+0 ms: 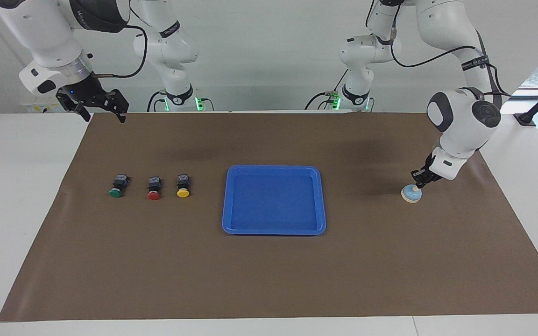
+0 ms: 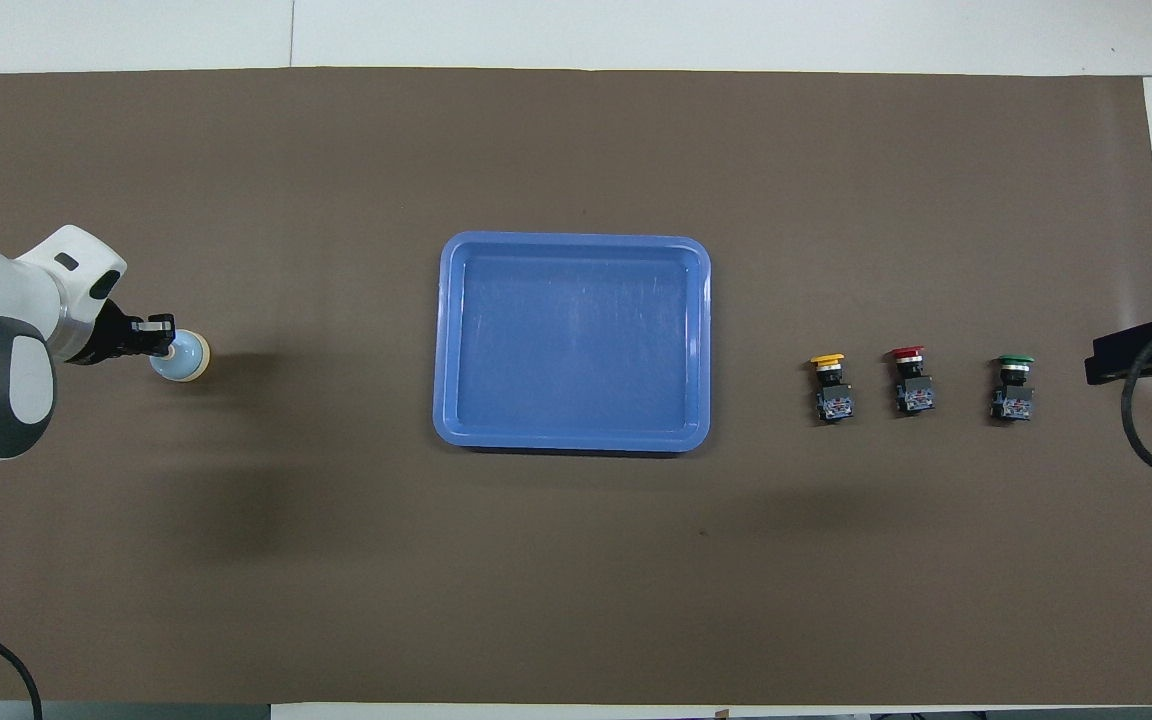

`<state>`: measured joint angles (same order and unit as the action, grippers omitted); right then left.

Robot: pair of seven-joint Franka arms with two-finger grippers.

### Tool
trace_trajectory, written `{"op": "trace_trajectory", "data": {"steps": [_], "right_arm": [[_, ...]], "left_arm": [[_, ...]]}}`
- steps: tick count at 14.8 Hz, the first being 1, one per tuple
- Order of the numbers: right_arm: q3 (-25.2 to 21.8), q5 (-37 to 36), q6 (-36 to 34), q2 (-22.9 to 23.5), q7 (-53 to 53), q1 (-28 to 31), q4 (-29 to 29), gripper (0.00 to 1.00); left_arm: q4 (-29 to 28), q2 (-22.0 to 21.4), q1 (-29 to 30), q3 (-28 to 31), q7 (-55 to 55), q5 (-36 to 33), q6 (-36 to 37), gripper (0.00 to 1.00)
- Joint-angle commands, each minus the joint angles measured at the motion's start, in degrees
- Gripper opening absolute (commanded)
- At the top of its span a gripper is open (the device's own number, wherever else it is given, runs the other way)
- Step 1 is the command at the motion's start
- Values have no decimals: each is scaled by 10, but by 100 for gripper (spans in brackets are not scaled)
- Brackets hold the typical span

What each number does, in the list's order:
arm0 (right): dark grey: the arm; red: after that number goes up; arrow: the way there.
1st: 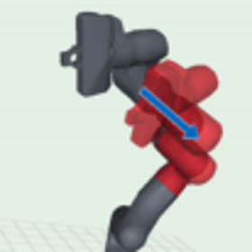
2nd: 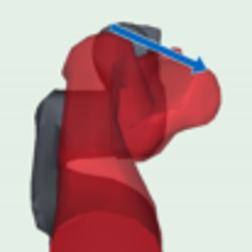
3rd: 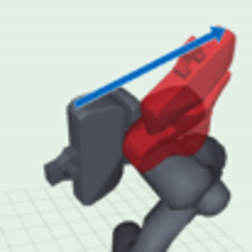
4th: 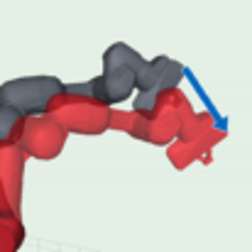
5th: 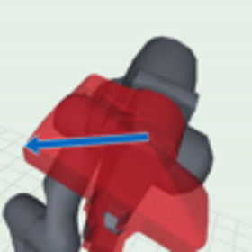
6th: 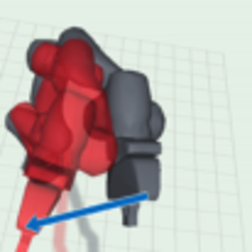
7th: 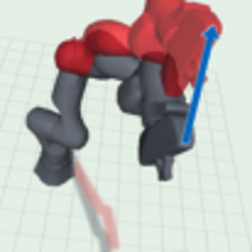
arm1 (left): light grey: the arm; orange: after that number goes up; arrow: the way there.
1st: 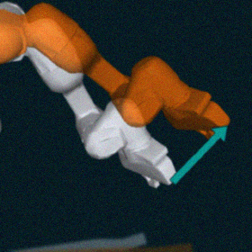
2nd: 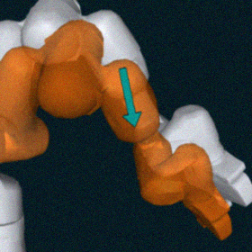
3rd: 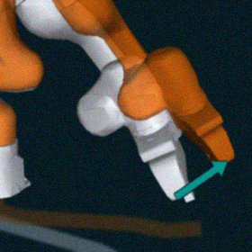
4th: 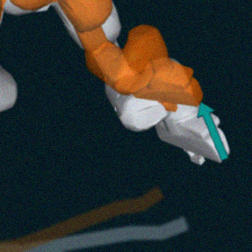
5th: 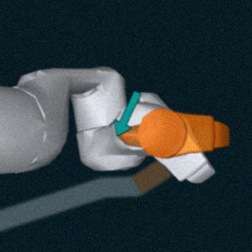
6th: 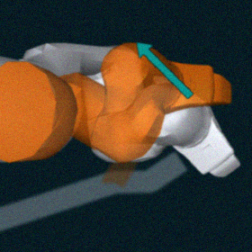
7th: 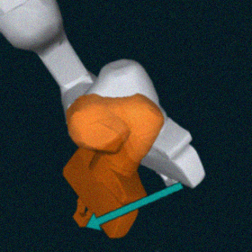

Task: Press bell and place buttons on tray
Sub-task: 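Press down on the bell top with the left gripper, then lift the left gripper back away from the bell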

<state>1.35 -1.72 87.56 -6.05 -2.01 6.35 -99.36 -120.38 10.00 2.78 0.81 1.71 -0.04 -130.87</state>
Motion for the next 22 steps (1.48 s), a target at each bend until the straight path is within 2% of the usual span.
{"op": "trace_trajectory", "data": {"steps": [1, 5, 6, 7, 8, 9, 14, 15, 17, 19, 22], "right_arm": [[4, -10, -4, -11, -11, 6, -10, 100], [5, -10, -5, -11, -11, 5, -10, 100], [5, -10, -5, -11, -11, 5, -10, 100], [5, -10, -4, -11, -11, 5, -10, 100], [4, -10, -4, -11, -11, 6, -10, 100], [5, -10, -5, -11, -11, 5, -10, 100], [5, -10, -11, -12, -12, 5, -11, 100], [4, -10, -30, -13, -18, 7, -9, 100], [1, -11, -19, -16, -66, 20, -16, 100], [2, -9, 42, -18, -98, 70, -45, 100], [1, -9, 151, -12, -100, 111, -116, 100]], "left_arm": [[2, 21, 0, -3, 0, 2, 6, 0], [104, 11, -2, -4, 0, 1, 159, 0], [120, 2, -3, -5, 0, 1, 189, 19], [131, -8, -5, -6, 0, 1, 212, 58], [133, -18, -8, -6, 0, 1, 221, 88], [134, -29, -8, -7, 0, 1, 228, 100], [134, -95, -12, -9, -4, 1, 261, 100], [134, -111, -12, -9, -4, 1, 275, 100], [145, -124, -13, -10, -2, 1, 321, 100], [153, -134, -22, -11, -1, 1, 363, 100], [153, -147, -23, -16, -1, 2, 361, 100]]}}
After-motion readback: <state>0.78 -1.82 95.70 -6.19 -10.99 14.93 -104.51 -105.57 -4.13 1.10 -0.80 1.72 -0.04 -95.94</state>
